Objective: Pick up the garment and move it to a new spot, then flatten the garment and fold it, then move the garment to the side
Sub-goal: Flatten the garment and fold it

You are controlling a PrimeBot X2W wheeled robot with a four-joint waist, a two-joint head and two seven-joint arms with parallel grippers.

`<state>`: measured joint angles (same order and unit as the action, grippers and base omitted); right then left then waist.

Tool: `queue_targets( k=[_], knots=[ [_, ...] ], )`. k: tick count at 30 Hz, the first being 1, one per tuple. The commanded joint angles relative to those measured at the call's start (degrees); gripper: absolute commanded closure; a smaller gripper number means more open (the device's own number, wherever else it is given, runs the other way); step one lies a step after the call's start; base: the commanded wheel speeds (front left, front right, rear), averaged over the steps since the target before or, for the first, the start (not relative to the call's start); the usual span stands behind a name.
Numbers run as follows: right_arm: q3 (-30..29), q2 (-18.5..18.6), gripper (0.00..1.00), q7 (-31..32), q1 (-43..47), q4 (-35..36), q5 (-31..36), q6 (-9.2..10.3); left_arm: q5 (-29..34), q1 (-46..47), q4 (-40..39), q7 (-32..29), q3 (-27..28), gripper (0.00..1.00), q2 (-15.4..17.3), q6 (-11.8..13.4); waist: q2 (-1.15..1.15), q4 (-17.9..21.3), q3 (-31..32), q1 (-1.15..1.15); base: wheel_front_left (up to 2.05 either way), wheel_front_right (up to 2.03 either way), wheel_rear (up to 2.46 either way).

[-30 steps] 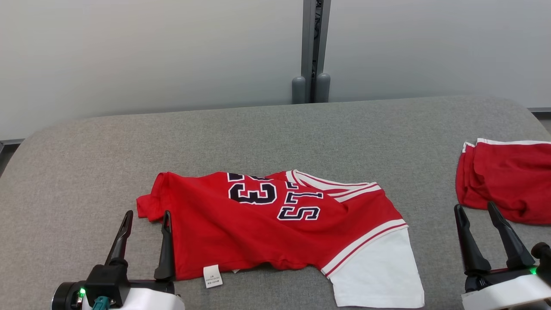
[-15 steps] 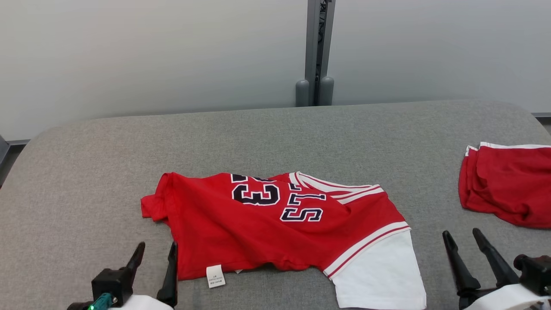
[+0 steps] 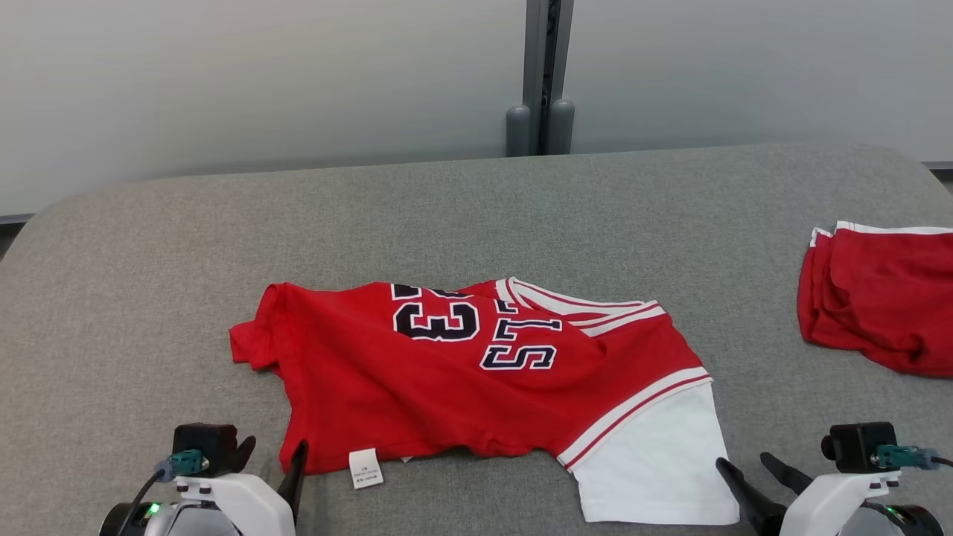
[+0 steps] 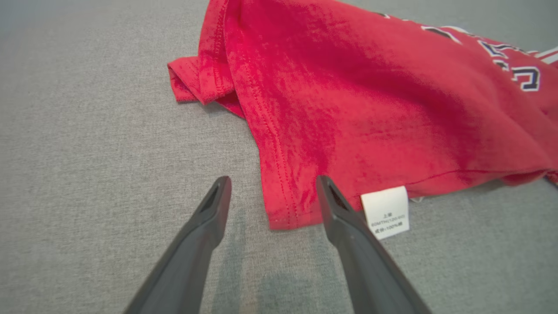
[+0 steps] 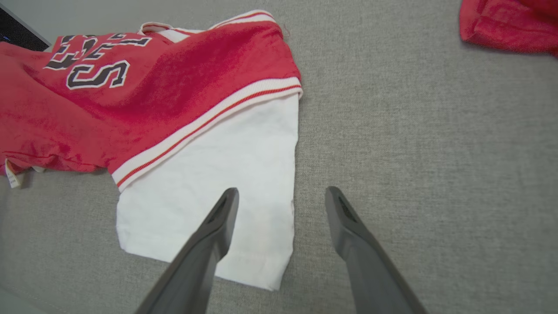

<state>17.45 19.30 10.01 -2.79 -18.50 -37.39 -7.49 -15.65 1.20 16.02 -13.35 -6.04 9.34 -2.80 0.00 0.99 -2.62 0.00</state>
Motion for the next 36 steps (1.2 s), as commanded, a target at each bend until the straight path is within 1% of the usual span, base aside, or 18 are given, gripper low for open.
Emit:
queue_targets(
  k=[1, 3, 4, 7, 10, 15, 16, 17, 18, 19, 20, 21, 22, 23, 30, 36],
  knots=[
    [0.2, 0.0, 0.0, 2.8, -0.4, -0.2, -1.1, -0.01, -0.4, 0.8, -0.4, -1.7, -0.5, 0.0, 0.1, -0.2, 0.0, 0.1, -0.9, 0.0, 0.0, 0.0, 0.0],
    [0.7, -0.3, 0.0, 5.6, -0.5, -0.3, -2.1, -0.01, -0.1, 1.2, -0.5, -2.9, -0.9, 0.0, 0.0, 0.2, 0.0, 0.2, -1.6, 0.0, 0.0, 0.0, 0.0],
    [0.7, -0.3, 0.0, 5.6, -0.5, -0.3, -2.1, -0.01, -0.1, 1.2, -0.5, -2.9, -0.9, 0.0, 0.0, 0.2, 0.0, 0.2, -1.6, 0.0, 0.0, 0.0, 0.0],
    [0.9, -0.3, 0.0, 8.2, -0.8, 0.0, -2.7, -0.01, 0.4, 1.7, -0.1, -3.8, -1.3, 0.0, -0.1, 1.0, 0.0, 0.3, -2.6, 0.0, 0.0, 0.0, 0.0],
    [1.1, -0.6, 0.0, 9.3, -0.6, 0.2, -3.0, -0.01, 0.4, 2.1, 0.4, -3.4, -1.6, 0.0, -0.3, 1.3, 0.0, 0.5, -3.3, 0.0, 0.0, 0.0, 0.0],
    [2.7, -1.0, 0.0, 10.1, -0.5, 1.1, -3.5, -0.01, -0.1, 2.5, 2.3, -4.9, -2.2, 0.0, -0.3, 1.2, 0.0, 0.8, -4.0, 0.0, 0.0, 0.0, 0.0],
    [3.1, -1.0, 0.04, 9.9, -0.6, 1.5, -3.7, -0.02, -0.3, 2.7, 2.5, -5.2, -2.2, 0.0, -0.3, 1.2, 0.0, 0.8, -4.1, 0.0, 0.0, 0.0, 0.0],
    [3.4, -1.0, 0.16, 9.6, -0.7, 1.8, -4.0, -0.02, -0.5, 2.8, 2.7, -5.4, -2.2, 0.0, -0.3, 1.2, 0.0, 0.8, -4.1, 0.0, 0.0, 0.0, 0.0],
    [3.7, -0.9, 0.48, 9.4, -0.8, 2.0, -4.3, -0.01, -0.6, 2.8, 3.0, -5.6, -2.3, 0.0, -0.3, 1.2, 0.0, 0.8, -4.2, 0.0, 0.0, 0.0, 0.0],
    [4.1, -0.8, 0.68, 9.4, -0.8, 2.2, -4.3, -0.01, -0.7, 2.8, 3.1, -5.6, -2.4, 0.0, -0.3, 1.1, 0.0, 0.7, -4.2, 0.0, 0.0, 0.0, 0.0],
    [4.4, -0.6, 0.89, 9.1, -0.9, 2.3, -4.5, -0.01, -0.8, 2.8, 3.3, -5.7, -2.5, 0.17, -0.3, 1.1, 0.0, 0.7, -4.1, 0.0, 0.0, 0.0, 0.0],
    [4.6, -0.5, 1.0, 9.0, -0.9, 2.3, -4.7, -0.01, -0.8, 2.8, 3.4, -5.6, -2.5, 0.51, -0.3, 0.9, 0.0, 0.6, -4.1, 0.0, 0.0, 0.0, 0.0],
    [4.7, -0.3, 1.0, 8.8, -0.8, 2.3, -4.8, -0.01, -1.0, 2.8, 3.5, -5.5, -2.6, 0.89, -0.3, 0.8, 0.0, 0.6, -4.0, 0.0, 0.0, 0.0, 0.0],
    [4.9, -0.2, 1.0, 8.5, -0.9, 2.2, -5.0, -0.01, -1.0, 2.8, 3.5, -5.3, -2.7, 1.0, -0.3, 0.8, 0.0, 0.5, -4.0, 0.0, 0.0, 0.0, 0.0],
    [4.6, 0.8, 1.0, 5.3, -1.2, 2.9, -5.1, -0.01, -1.6, 2.1, 2.6, -3.8, -2.7, 1.0, 0.0, 0.4, 0.0, 0.1, -2.9, 0.0, 0.0, 0.0, 0.0],
    [3.8, 1.7, 1.0, 2.5, 0.1, 6.6, -7.4, -0.01, -1.9, 0.8, -0.8, -3.7, -2.6, 1.0, 0.6, 0.7, 0.0, 0.0, -2.2, 0.0, 0.0, 0.0, 0.0]
  ],
)
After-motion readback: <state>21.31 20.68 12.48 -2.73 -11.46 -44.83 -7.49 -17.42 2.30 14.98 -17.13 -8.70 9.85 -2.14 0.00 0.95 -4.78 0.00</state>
